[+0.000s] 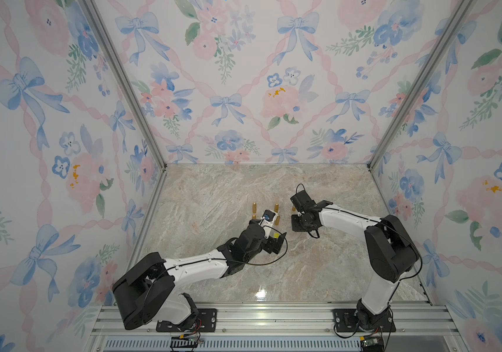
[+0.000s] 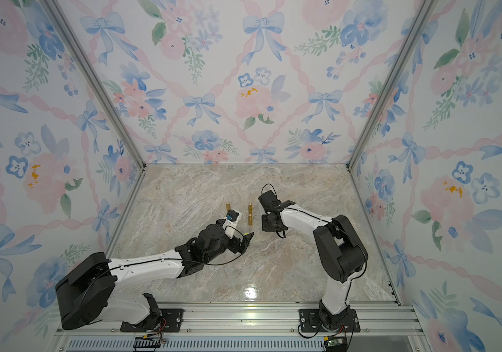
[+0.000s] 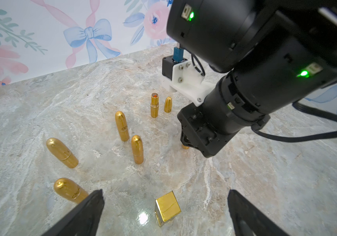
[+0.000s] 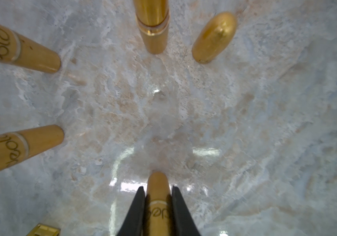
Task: Open the lipstick cap
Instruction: Pick up the lipstick at the center of the board.
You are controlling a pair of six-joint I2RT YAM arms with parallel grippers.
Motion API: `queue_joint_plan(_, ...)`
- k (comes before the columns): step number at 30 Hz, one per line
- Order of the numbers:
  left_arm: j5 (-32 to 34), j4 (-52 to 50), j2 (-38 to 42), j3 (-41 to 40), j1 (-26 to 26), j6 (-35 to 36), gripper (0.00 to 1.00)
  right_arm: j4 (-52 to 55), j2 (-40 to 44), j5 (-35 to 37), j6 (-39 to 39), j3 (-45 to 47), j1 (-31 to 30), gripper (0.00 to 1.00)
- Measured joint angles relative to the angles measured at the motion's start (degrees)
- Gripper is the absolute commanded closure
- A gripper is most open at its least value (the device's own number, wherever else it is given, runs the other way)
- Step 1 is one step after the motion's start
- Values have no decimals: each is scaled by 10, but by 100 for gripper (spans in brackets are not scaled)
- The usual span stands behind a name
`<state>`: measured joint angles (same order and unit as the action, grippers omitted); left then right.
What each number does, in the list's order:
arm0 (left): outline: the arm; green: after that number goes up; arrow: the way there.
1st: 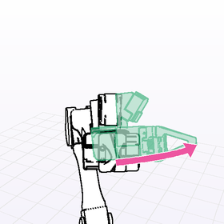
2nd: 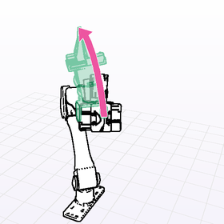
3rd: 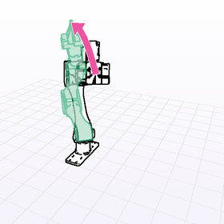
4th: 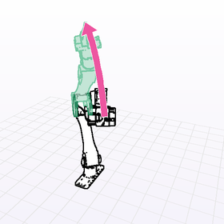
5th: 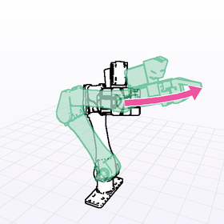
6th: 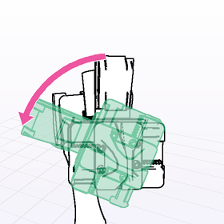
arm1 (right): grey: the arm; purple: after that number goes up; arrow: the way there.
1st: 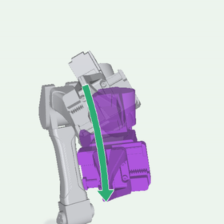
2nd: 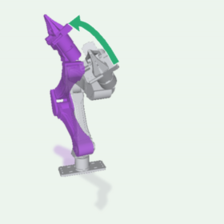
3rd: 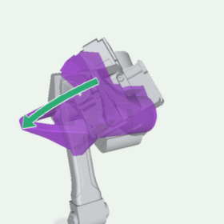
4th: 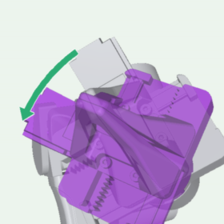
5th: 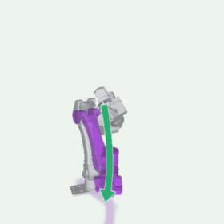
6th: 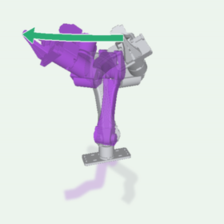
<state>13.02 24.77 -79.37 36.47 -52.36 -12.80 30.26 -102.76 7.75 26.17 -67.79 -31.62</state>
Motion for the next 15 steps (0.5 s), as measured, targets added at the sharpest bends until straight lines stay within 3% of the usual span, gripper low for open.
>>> queue_joint_plan(8,-18,13,0,-5,13,40,2,61,100,-42,-25,-12,2,79)
queue_joint_plan(15,-67,49,0,-30,20,99,12,141,140,-110,-49,-43,5,79)
